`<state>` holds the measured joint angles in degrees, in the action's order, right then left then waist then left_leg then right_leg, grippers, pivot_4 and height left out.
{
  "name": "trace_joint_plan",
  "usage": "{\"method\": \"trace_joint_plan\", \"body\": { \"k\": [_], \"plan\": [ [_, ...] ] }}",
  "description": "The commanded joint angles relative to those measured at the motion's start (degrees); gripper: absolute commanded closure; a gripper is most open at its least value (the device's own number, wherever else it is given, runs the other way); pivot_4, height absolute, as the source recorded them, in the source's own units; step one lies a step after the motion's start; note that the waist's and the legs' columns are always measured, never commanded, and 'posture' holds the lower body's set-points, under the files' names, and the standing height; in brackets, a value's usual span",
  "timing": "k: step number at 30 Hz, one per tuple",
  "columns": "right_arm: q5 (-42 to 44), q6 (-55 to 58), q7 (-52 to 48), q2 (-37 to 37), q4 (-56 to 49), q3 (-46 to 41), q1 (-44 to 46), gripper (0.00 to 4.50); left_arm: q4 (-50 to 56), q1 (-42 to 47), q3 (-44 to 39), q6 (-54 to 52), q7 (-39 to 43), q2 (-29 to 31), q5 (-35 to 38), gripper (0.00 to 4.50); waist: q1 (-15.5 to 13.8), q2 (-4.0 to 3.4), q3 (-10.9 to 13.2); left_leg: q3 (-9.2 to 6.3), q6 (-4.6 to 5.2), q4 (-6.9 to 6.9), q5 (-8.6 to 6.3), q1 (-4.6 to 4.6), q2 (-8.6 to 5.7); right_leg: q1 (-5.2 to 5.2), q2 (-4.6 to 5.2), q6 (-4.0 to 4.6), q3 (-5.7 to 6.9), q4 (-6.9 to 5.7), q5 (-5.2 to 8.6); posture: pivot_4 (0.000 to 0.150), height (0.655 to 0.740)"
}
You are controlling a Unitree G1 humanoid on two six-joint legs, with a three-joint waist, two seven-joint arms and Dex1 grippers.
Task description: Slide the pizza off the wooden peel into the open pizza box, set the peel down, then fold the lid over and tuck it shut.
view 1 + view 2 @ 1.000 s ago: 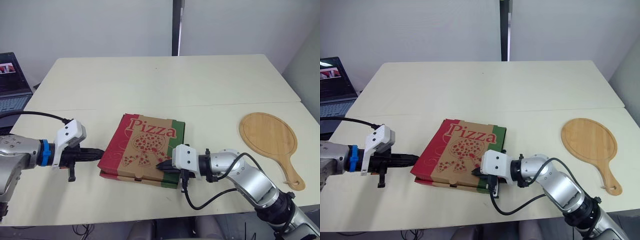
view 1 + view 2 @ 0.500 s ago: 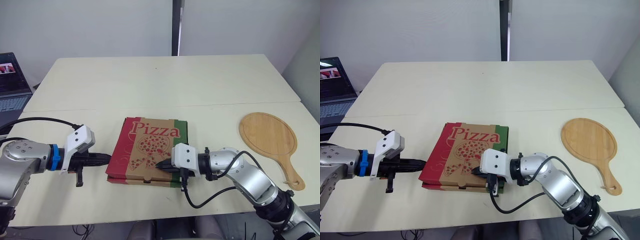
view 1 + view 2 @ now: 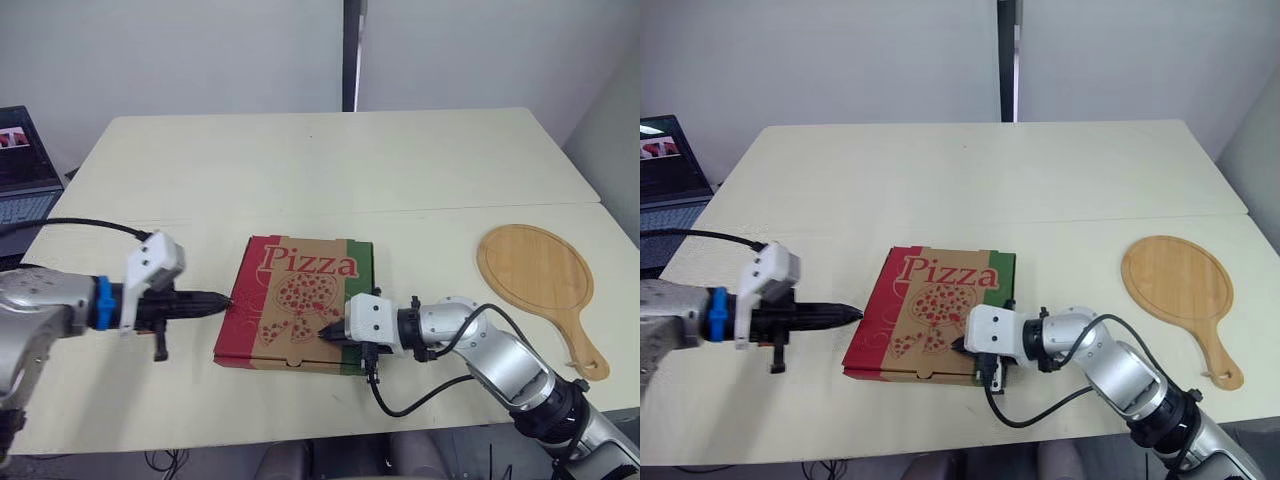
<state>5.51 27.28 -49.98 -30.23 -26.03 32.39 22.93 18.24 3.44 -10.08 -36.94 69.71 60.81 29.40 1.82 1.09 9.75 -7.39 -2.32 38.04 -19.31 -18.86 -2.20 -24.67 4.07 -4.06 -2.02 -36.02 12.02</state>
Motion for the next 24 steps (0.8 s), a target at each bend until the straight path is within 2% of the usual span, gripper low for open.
{"method": "trace_joint_plan", "body": {
  "k": [1,5,9,17,21,24],
  "plan": [
    [-0.93,-1.30,-0.73,-0.04,0.13,0.17,-0.18,4.47,-1.21,0.06,3.36,2.88,-2.79,-1.59,-3.90,4.50,-0.02,0.00,0.00,0.00,0.00,0.00,0.00,0.00,0.00,0.00,0.00,0.00,0.00,0.01,0.00,0.150,0.7400],
    [-1.25,-1.67,-0.70,0.00,0.54,0.09,-0.21,4.47,-5.71,0.87,7.20,5.65,-5.00,-3.90,-7.52,4.50,-0.19,-0.03,-0.03,-0.01,0.00,0.00,0.00,0.03,-0.01,0.05,0.01,0.00,0.01,0.01,0.00,0.150,0.7400],
    [-1.36,-1.94,-0.51,0.16,0.47,-0.54,-0.14,4.47,-5.91,1.09,7.48,5.39,-4.75,-5.65,-5.95,4.50,-0.29,-0.13,-0.10,-0.05,0.01,0.02,0.00,0.23,-0.01,0.33,0.01,-0.01,0.05,0.03,0.01,0.150,0.7400],
    [3.32,-0.77,0.40,1.13,-3.60,-7.15,-0.26,4.47,-6.17,3.08,-6.38,-3.88,-8.72,-7.47,5.27,4.50,-0.08,-0.09,-0.06,-0.20,0.01,0.05,0.00,0.15,0.00,0.27,0.00,-0.01,0.15,0.03,0.01,0.150,0.7400],
    [4.53,-0.05,0.96,0.94,-4.90,-9.69,-1.17,4.47,-8.66,3.54,-9.50,-4.38,-11.02,-7.29,5.11,4.50,-0.07,-0.10,-0.06,-0.24,-0.01,0.02,-0.01,0.12,-0.01,0.25,0.01,0.00,0.17,0.05,0.01,0.150,0.7400],
    [4.52,0.22,1.34,-0.11,-5.61,-11.73,-2.30,4.47,-10.66,2.69,-8.98,-1.76,-13.23,-7.94,2.19,4.50,-0.10,-0.10,-0.05,-0.24,-0.02,0.01,-0.01,0.11,-0.02,0.25,0.02,0.00,0.17,0.07,0.00,0.150,0.7400]
  ]
}}
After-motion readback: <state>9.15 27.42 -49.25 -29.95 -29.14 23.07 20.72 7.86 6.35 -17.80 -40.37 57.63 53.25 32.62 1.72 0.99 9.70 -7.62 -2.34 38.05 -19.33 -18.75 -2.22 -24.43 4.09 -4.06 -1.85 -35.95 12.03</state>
